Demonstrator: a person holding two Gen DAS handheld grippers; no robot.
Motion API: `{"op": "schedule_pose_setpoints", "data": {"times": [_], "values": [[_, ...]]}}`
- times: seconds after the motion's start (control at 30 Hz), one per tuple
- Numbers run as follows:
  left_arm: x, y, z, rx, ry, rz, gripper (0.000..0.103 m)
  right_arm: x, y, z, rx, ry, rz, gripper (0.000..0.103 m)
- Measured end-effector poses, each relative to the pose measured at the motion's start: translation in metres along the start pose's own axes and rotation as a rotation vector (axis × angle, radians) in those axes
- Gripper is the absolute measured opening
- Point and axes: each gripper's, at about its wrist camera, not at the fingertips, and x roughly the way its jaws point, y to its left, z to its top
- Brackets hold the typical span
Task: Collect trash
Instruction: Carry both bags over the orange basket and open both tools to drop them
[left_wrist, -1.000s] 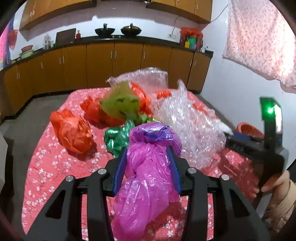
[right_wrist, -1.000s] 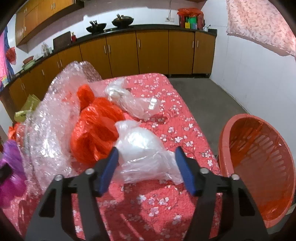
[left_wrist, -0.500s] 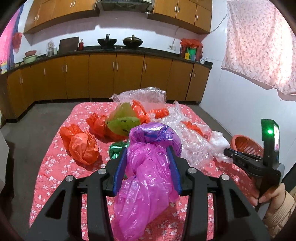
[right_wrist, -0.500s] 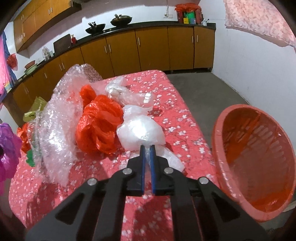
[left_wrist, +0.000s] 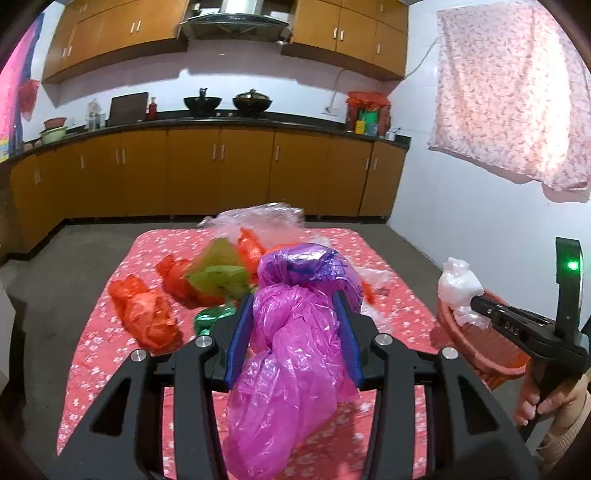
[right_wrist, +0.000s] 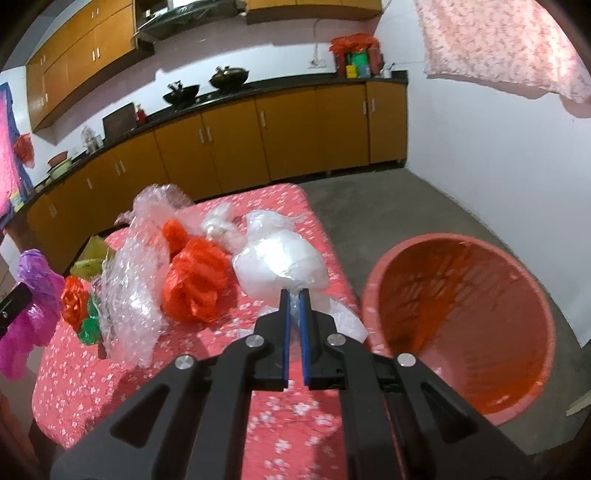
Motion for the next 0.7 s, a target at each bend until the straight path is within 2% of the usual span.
{"op": "schedule_pose_setpoints", "data": {"times": [0.4,0.7], "values": [[0.022,-0.068,0.013,0.045,0.002,-0.134,0.044,-0.042,-0.077,0.007,0.088,-0.061,-0.154,0.006],[0.054,-0.136,0.016,0.119,0.028,-0.258,0.044,-0.047,-0.13,0.005,0.183,-0.077,-0.256,0.006]]}}
